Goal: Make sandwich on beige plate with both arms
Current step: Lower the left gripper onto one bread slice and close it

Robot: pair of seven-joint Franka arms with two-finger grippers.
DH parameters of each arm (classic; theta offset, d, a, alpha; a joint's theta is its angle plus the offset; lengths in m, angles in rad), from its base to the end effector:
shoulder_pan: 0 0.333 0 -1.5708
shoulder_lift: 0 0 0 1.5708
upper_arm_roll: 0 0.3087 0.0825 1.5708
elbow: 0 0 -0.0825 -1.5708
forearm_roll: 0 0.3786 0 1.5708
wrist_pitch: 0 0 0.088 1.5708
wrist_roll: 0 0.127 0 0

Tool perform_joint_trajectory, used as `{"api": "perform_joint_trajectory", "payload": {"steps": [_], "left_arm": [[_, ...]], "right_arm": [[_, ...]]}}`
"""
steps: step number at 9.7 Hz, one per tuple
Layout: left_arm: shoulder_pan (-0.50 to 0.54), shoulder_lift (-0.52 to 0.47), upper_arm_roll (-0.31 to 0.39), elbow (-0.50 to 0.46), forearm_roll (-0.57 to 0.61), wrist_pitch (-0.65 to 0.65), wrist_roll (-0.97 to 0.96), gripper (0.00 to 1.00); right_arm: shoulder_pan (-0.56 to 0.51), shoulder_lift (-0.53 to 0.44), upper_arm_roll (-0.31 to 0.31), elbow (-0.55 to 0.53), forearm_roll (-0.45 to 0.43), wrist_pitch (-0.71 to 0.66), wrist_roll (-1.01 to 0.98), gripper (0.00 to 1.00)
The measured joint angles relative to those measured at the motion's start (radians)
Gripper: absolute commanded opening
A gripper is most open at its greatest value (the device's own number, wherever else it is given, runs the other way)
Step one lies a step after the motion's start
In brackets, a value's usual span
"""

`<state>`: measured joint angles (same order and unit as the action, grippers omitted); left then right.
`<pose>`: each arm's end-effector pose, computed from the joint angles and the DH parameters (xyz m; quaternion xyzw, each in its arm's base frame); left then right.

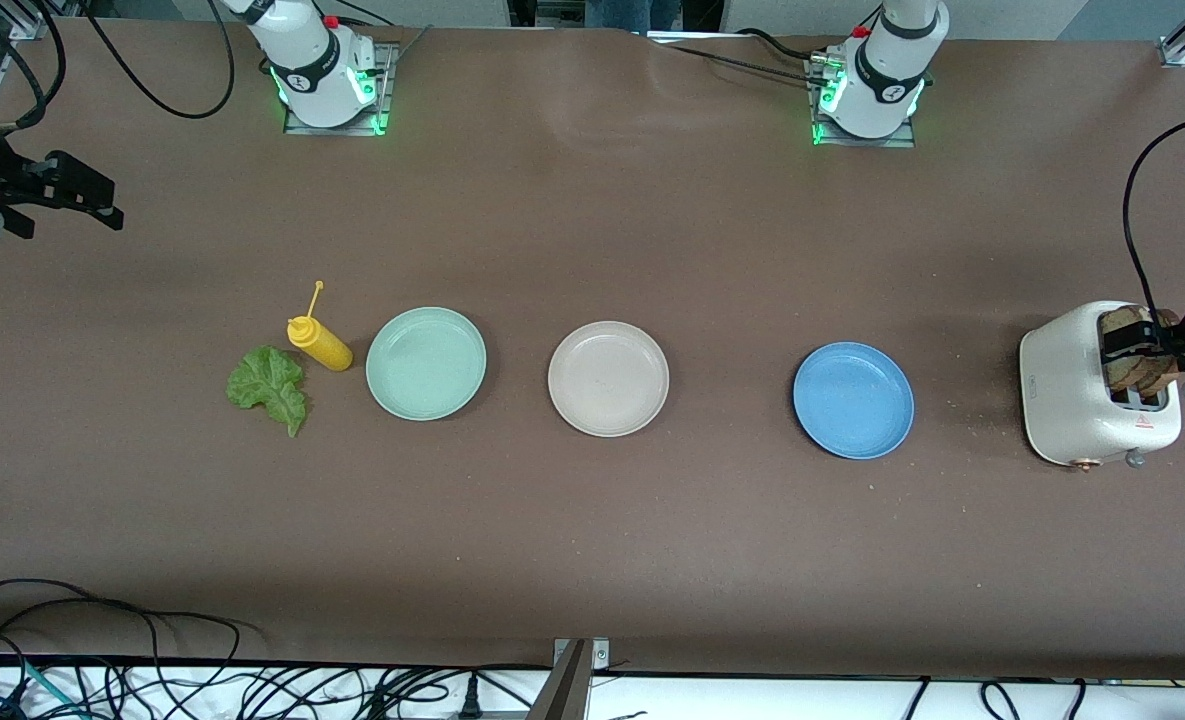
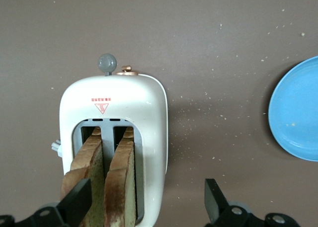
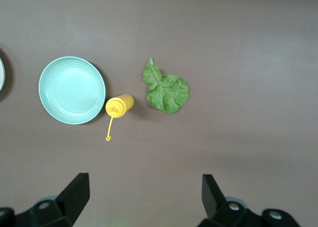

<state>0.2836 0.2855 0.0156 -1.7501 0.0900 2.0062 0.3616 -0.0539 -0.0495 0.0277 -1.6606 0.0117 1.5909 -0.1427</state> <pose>0.5962 0.1906 0.3808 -0.9977 0.0510 0.0278 0.0356 0.5340 -0.0122 0.5838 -0.9983 -0.0580 0.0096 0.0060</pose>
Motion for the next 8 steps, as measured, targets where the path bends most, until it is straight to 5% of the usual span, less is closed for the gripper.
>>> {"api": "perform_joint_trajectory", "payload": {"steps": [5, 8], "left_arm": [[0.019, -0.026, 0.000, -0.114, 0.005, 0.096, 0.018, 0.95], [0.034, -0.060, 0.000, -0.157, 0.023, 0.102, 0.047, 0.68]], "right_arm": [[0.000, 0.000, 0.000, 0.000, 0.000, 0.000, 0.000, 1.00], [0.000, 0.000, 0.000, 0.000, 0.000, 0.000, 0.000, 1.00]]}}
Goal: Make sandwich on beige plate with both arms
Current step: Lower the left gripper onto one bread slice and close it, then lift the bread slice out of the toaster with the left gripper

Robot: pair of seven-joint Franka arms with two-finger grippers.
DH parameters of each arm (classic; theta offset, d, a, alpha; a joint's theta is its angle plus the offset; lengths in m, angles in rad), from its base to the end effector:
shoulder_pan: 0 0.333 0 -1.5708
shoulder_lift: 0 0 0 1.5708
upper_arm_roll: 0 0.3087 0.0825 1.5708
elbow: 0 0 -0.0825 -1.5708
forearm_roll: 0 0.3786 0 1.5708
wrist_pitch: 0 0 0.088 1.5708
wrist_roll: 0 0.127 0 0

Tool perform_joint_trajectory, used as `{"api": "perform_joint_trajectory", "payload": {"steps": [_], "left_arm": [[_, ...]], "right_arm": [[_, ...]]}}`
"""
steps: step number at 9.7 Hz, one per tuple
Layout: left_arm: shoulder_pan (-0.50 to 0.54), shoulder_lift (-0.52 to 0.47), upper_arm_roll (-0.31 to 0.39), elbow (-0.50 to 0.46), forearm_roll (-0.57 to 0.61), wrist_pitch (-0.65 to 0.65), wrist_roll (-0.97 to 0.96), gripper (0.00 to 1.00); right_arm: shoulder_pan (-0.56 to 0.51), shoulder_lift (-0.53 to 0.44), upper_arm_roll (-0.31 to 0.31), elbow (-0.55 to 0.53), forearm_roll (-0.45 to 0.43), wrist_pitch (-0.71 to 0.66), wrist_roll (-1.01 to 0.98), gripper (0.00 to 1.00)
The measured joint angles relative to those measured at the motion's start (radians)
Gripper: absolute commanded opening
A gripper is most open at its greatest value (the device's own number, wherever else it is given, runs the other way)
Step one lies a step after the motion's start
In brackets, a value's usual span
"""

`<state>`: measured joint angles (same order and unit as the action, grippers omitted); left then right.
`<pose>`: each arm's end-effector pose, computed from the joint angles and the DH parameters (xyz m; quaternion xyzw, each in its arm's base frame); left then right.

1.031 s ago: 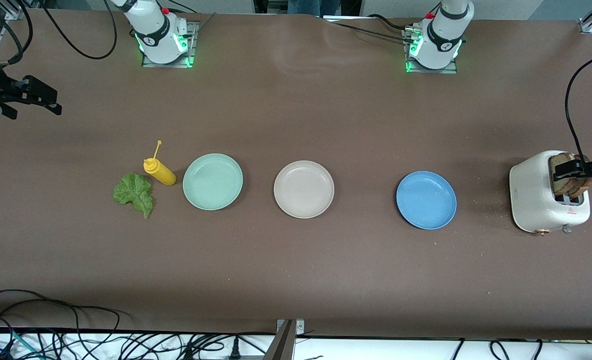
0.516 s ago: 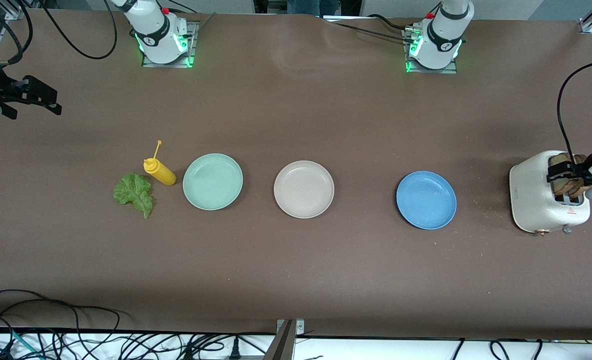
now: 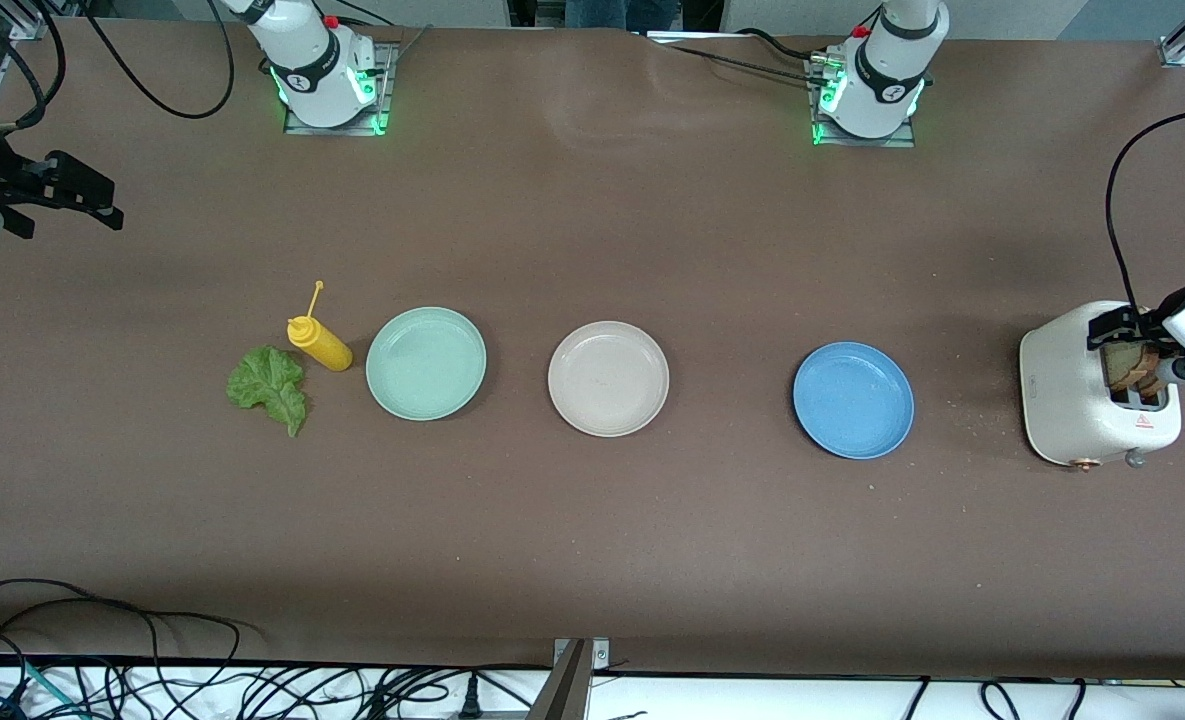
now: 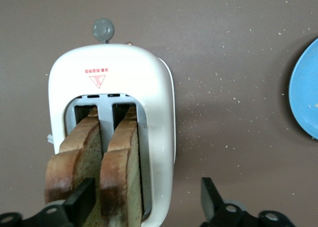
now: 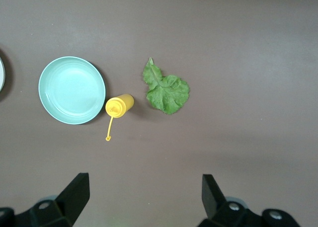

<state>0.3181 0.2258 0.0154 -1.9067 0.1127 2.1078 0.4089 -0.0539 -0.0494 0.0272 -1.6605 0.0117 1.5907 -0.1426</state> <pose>0.5637 0.2026 0.3548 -0.9964 0.0672 0.0296 0.0419 0.5340 -0.0125 0.5838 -0.9983 -0.0577 0.0097 0.0060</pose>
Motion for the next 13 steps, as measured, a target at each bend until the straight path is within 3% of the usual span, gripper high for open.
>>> {"api": "perform_joint_trajectory", "payload": {"steps": [1, 4, 10, 13], "left_arm": [[0.008, -0.005, 0.000, -0.008, 0.000, 0.005, 0.018, 0.55], [0.026, -0.007, 0.000, -0.013, 0.000, 0.009, 0.048, 0.00], [0.026, -0.015, -0.003, -0.005, 0.001, 0.007, 0.126, 0.00], [0.025, -0.042, -0.026, 0.055, 0.001, -0.055, 0.131, 0.00]], "right_arm": [[0.000, 0.000, 0.000, 0.000, 0.000, 0.000, 0.000, 1.00], [0.000, 0.000, 0.000, 0.000, 0.000, 0.000, 0.000, 1.00], [0.000, 0.000, -0.001, 0.000, 0.000, -0.001, 0.000, 1.00], [-0.001, 0.000, -0.002, 0.000, 0.000, -0.001, 0.000, 1.00]]}}
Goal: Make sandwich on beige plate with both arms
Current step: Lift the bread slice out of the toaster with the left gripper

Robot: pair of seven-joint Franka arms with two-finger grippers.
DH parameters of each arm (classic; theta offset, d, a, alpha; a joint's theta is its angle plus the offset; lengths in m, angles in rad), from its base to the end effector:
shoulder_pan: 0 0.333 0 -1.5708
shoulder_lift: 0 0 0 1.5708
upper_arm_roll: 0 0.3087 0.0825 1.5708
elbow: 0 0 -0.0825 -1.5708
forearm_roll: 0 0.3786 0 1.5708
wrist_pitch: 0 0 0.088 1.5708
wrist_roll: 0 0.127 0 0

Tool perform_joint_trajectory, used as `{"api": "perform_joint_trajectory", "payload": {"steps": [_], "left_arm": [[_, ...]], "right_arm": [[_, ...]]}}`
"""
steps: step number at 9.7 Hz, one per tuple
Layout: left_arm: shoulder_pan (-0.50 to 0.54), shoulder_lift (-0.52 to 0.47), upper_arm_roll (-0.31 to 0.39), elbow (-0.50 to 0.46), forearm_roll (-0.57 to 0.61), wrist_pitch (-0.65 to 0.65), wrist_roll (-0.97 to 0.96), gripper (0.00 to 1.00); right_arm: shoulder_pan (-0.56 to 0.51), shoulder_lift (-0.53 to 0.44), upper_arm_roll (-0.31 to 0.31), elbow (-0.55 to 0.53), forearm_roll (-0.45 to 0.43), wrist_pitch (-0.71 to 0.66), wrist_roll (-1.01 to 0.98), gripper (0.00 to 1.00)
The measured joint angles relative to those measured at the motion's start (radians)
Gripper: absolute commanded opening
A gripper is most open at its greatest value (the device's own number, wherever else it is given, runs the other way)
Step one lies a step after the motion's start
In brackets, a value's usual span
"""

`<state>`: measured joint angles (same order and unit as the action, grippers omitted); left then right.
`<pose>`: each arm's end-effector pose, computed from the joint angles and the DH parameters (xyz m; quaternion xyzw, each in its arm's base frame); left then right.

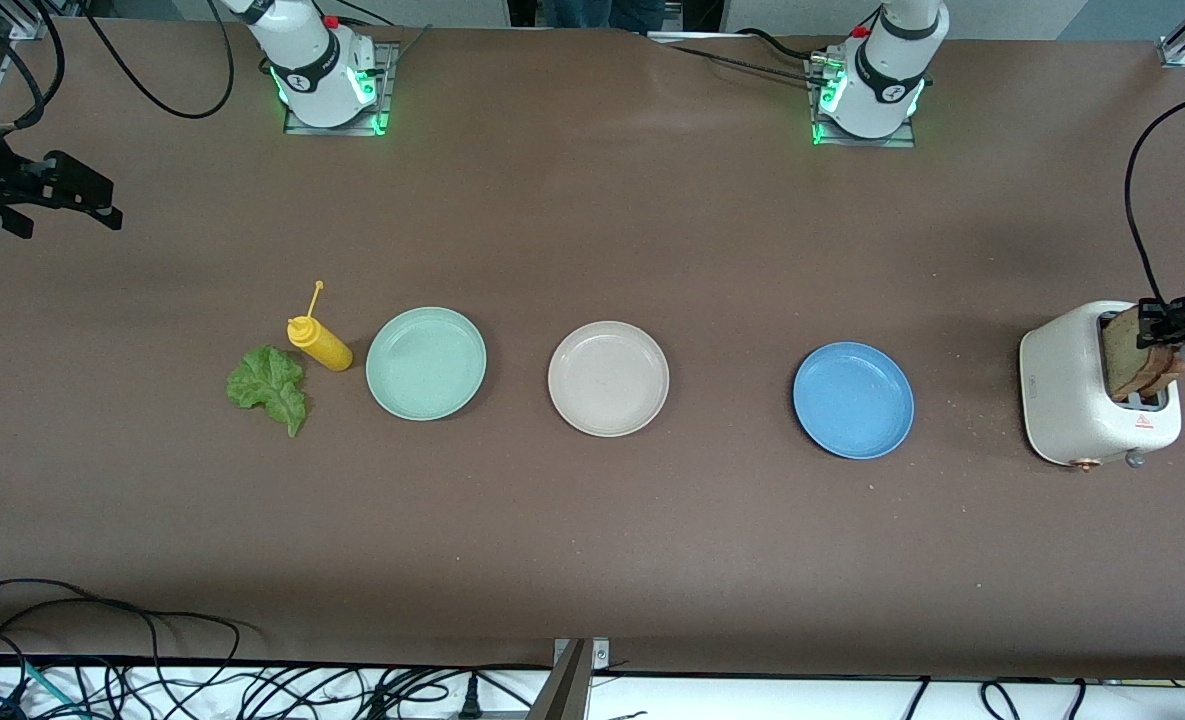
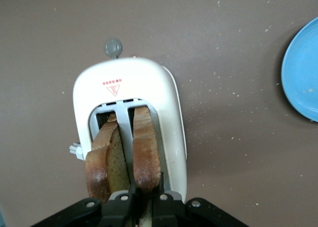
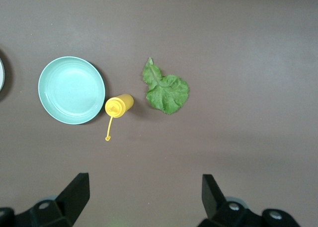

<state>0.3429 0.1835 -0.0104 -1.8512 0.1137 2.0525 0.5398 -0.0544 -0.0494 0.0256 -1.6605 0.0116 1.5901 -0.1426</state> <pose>0.5676 0.2049 0.4008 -0.9904 0.1289 0.0129 0.0488 0.5339 -0.0136 0.5838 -0.9983 -0.0567 0.0100 0.0060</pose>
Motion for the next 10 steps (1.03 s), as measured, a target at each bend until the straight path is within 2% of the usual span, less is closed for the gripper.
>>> {"api": "perform_joint_trajectory", "payload": {"steps": [5, 7, 10], "left_arm": [[-0.006, -0.011, -0.103, 0.186, 0.000, -0.214, -0.006, 0.00], [-0.008, -0.010, -0.158, 0.198, -0.003, -0.248, -0.012, 0.00], [-0.018, -0.001, -0.197, 0.198, -0.093, -0.291, -0.019, 0.00]], "right_arm": [[0.000, 0.000, 0.000, 0.000, 0.000, 0.000, 0.000, 1.00], [0.000, 0.000, 0.000, 0.000, 0.000, 0.000, 0.000, 1.00], [0.000, 0.000, 0.000, 0.000, 0.000, 0.000, 0.000, 1.00]]}}
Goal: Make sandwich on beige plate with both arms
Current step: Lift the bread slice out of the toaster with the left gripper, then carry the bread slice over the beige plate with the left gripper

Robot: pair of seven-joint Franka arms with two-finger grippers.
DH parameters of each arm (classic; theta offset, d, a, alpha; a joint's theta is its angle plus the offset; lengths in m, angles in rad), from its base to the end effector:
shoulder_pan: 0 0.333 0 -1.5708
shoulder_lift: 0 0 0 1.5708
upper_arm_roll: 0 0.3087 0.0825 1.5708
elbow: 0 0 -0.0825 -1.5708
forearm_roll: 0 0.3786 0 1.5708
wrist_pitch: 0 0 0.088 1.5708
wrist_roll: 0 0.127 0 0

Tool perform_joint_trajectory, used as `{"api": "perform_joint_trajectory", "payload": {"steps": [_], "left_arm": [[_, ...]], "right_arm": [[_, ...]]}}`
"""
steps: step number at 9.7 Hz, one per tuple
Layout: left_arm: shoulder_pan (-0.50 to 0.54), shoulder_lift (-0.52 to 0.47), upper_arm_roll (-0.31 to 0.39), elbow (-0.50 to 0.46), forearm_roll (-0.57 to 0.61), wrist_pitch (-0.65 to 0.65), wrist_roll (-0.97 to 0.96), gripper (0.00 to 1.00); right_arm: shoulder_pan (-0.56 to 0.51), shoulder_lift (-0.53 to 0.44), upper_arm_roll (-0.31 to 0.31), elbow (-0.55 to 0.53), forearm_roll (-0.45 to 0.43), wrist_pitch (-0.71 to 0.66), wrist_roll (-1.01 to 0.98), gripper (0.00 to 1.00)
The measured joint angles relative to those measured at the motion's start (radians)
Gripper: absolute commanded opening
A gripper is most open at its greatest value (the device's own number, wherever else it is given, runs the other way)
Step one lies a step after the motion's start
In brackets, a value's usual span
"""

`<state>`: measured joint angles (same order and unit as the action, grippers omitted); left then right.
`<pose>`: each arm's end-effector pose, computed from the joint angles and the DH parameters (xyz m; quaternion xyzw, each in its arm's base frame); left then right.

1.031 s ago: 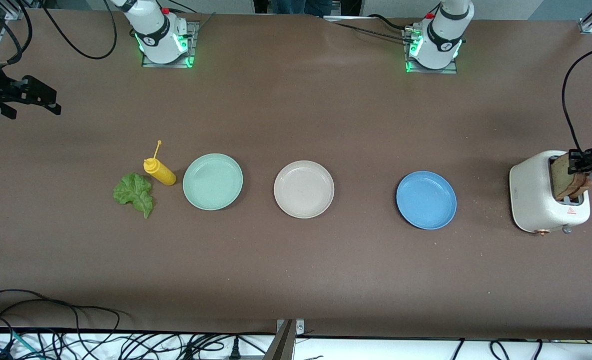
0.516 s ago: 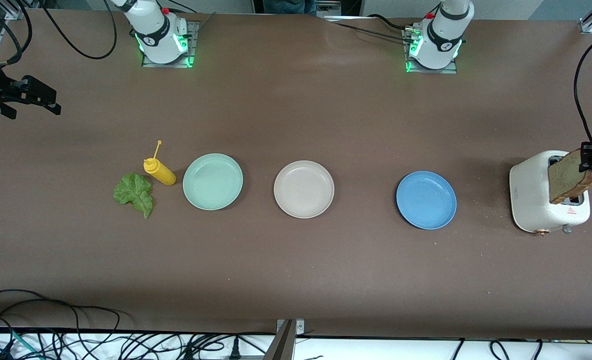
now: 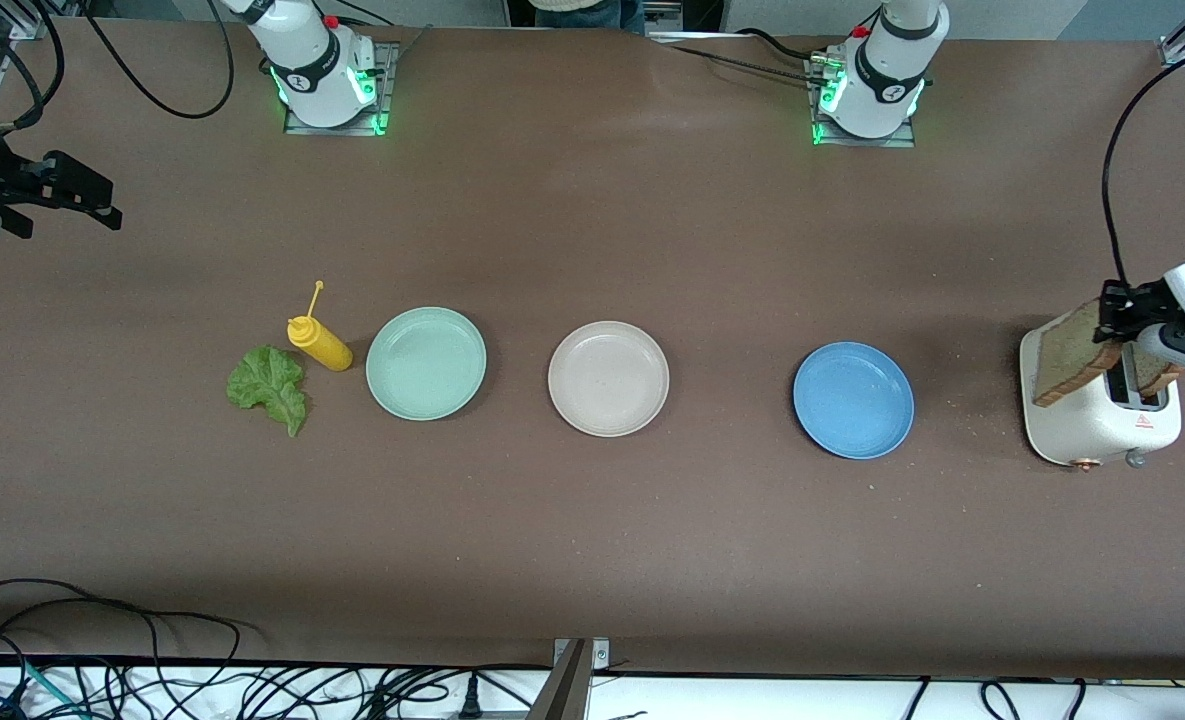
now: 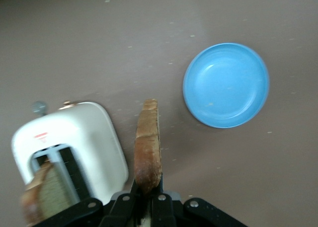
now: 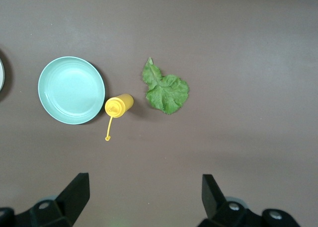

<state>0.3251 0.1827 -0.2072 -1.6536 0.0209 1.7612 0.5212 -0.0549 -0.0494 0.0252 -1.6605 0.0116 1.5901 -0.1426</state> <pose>0.5966 0.0802 0.4707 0.9788 -0.2015 -0.0311 0.0193 0.5339 -0.0141 0.5838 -0.9983 -0.0562 0.0100 0.0061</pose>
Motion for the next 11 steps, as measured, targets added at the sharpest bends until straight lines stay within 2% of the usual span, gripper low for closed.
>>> {"api": "perform_joint_trajectory", "payload": {"steps": [4, 6, 8, 11], "left_arm": [[-0.076, 0.016, -0.007, 0.000, -0.098, -0.042, -0.004, 0.00], [-0.150, 0.043, -0.011, 0.000, -0.184, -0.077, -0.033, 0.00], [-0.257, 0.099, -0.016, -0.003, -0.335, -0.086, -0.136, 0.00], [-0.356, 0.220, -0.017, -0.002, -0.606, -0.073, -0.165, 0.00]], "right_arm": [[0.000, 0.000, 0.000, 0.000, 0.000, 0.000, 0.000, 1.00], [0.000, 0.000, 0.000, 0.000, 0.000, 0.000, 0.000, 1.00], [0.000, 0.000, 0.000, 0.000, 0.000, 0.000, 0.000, 1.00], [-0.001, 0.000, 0.000, 0.001, 0.000, 0.000, 0.000, 1.00]]}}
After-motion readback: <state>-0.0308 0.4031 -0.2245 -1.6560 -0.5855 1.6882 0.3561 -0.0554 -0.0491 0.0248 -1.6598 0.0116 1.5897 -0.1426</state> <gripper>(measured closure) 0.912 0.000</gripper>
